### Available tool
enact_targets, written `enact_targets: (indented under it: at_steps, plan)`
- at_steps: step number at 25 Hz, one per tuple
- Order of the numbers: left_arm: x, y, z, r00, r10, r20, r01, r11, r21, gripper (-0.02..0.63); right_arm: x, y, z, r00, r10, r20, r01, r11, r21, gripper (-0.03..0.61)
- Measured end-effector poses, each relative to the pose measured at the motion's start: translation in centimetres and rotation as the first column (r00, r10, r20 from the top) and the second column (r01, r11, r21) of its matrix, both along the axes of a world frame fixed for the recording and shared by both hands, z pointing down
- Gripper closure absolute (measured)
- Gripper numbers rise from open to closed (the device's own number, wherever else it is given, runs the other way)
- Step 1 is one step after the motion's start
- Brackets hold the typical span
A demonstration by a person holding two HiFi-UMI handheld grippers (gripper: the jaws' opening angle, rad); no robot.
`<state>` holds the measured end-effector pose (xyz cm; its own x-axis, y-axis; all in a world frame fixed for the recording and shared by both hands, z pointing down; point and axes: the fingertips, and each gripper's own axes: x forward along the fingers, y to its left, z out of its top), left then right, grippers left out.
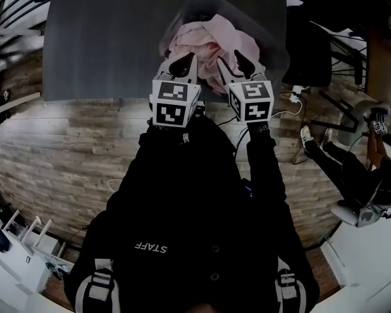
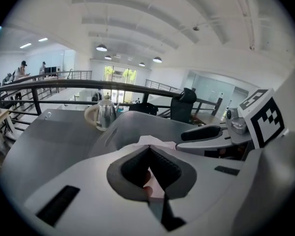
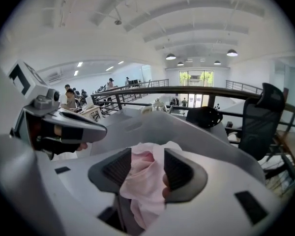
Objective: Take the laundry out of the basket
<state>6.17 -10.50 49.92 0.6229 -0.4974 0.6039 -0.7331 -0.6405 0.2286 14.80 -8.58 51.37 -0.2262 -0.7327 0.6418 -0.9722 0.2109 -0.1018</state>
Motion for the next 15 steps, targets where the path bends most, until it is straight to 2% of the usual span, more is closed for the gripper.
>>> enact_targets:
  at_steps: [2,11,15]
  plan:
    - [0.1,-0.3,0.3,1.0,0.001,0.005,0.0,1.0,-0.009,0.615,-0.1,-0.4,0.6,1.0,-0.022,-0.005,0.021,1.0,-0.015,0.35]
    - [1.0,-1.2,0.7,1.0,-0.007,0.006,0.007,1.0,-0.024,0.615,0.1,-1.1,1.7,0.999,-0.053,0.013,0.053,0.998,-0.035,0.339]
    - [1.4,-1.8,1.1,1.0,-0.018,0.015,0.018,0.999,-0.037,0.615,0.2,-1.4,3.3,0.996,-0.083,0.019,0.084,0.993,-0.079,0.257]
